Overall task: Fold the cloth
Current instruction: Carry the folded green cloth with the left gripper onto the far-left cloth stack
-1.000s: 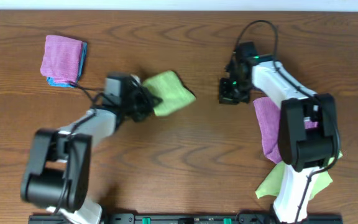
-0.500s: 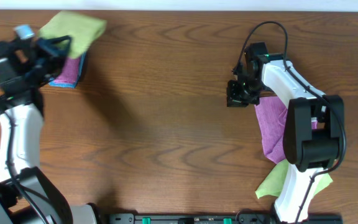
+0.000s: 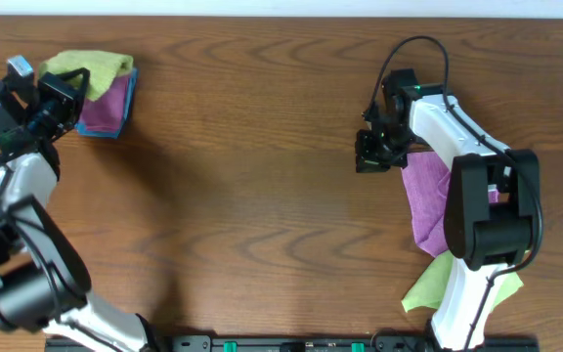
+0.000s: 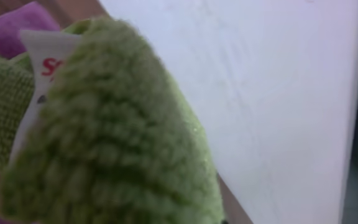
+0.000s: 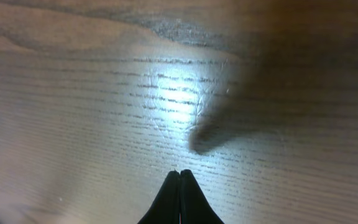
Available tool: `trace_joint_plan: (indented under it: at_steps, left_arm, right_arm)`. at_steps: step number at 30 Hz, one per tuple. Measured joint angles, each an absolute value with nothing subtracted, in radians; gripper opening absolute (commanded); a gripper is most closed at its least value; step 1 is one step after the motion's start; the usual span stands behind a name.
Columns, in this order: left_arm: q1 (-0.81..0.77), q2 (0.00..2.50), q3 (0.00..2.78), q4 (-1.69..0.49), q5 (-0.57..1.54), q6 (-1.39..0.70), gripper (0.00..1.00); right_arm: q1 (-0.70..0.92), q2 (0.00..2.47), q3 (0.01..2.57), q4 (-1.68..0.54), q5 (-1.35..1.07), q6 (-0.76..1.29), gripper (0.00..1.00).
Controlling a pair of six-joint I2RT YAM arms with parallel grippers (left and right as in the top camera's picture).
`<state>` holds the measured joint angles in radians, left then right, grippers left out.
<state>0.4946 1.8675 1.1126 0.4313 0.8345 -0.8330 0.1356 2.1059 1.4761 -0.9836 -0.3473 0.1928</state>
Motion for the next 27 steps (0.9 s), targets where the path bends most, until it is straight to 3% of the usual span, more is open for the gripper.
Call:
trace_joint_plan:
  at_steps: [13,25,27]
  left_arm:
    - [0.495,2.058,1.341,0.447,0.868,-0.828,0.06]
    - [0.496,2.205,1.347,0.265,0.885,-0.803,0.06]
    - [0.499,2.203,1.347,0.268,0.896,-0.803,0.12]
  right_arm:
    - [0.169,2.106,1.476,-0.97,-0.348,0.192,0.02]
    - [0.204,2.106,1.476,-0.955,-0.348,0.192,0.02]
    - [0.205,2.106,1.476,-0.956,-0.348,0.192,0.02]
